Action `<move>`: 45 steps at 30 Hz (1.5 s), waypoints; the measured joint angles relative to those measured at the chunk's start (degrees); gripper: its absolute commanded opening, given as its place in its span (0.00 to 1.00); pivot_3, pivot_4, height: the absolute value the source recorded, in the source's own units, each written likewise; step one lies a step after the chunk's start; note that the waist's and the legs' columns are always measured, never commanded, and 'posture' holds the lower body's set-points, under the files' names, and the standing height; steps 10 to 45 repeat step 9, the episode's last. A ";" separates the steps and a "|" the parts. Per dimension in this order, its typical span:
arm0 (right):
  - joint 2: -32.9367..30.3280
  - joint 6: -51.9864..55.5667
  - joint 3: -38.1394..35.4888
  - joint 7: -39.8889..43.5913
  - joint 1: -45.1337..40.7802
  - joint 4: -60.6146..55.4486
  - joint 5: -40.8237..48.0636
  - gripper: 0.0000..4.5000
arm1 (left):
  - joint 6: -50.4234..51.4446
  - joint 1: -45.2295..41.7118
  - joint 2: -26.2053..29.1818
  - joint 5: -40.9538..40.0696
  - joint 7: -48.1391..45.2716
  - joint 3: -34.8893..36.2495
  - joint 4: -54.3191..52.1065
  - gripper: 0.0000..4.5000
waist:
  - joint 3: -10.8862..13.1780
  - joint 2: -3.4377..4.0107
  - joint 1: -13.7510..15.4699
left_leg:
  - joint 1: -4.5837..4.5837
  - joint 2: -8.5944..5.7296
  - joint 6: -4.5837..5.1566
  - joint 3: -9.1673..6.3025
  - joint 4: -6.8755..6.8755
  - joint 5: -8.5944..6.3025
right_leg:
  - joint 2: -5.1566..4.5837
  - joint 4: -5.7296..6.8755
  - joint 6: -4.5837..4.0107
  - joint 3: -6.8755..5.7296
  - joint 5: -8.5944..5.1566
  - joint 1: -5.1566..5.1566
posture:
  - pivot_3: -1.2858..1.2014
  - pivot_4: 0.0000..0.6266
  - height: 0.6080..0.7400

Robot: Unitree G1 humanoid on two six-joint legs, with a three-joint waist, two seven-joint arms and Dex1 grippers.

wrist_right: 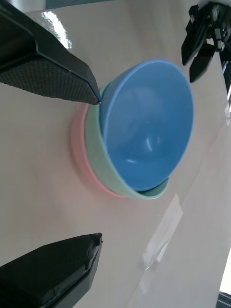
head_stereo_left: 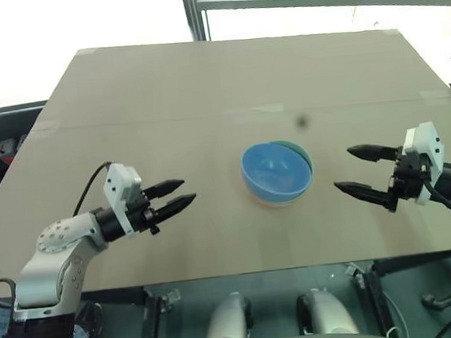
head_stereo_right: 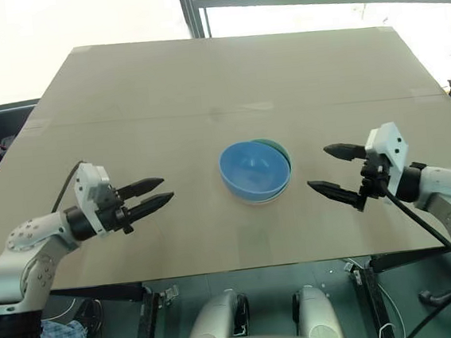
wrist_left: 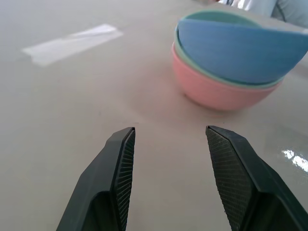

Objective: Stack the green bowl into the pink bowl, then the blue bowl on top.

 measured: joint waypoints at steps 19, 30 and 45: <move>-0.45 -6.30 -2.92 6.25 3.38 9.61 -1.98 1.00 | -1.20 2.29 -1.21 2.26 4.29 0.28 -3.72 0.55 | -0.01 0.00 -0.05 | 0.02 0.00 0.00 0.03 0.00 0.00 | -0.02 -0.01 -0.01 0.03 0.00 0.01 | 0.52 0.24 1.00; -0.45 -6.30 -2.92 6.25 3.38 9.61 -1.98 1.00 | -1.20 2.29 -1.21 2.26 4.29 0.28 -3.72 0.55 | -0.01 0.00 -0.05 | 0.02 0.00 0.00 0.03 0.00 0.00 | -0.02 -0.01 -0.01 0.03 0.00 0.01 | 0.52 0.24 1.00; -0.45 -6.30 -2.92 6.25 3.38 9.61 -1.98 1.00 | -1.20 2.29 -1.21 2.26 4.29 0.28 -3.72 0.55 | -0.01 0.00 -0.05 | 0.02 0.00 0.00 0.03 0.00 0.00 | -0.02 -0.01 -0.01 0.03 0.00 0.01 | 0.52 0.24 1.00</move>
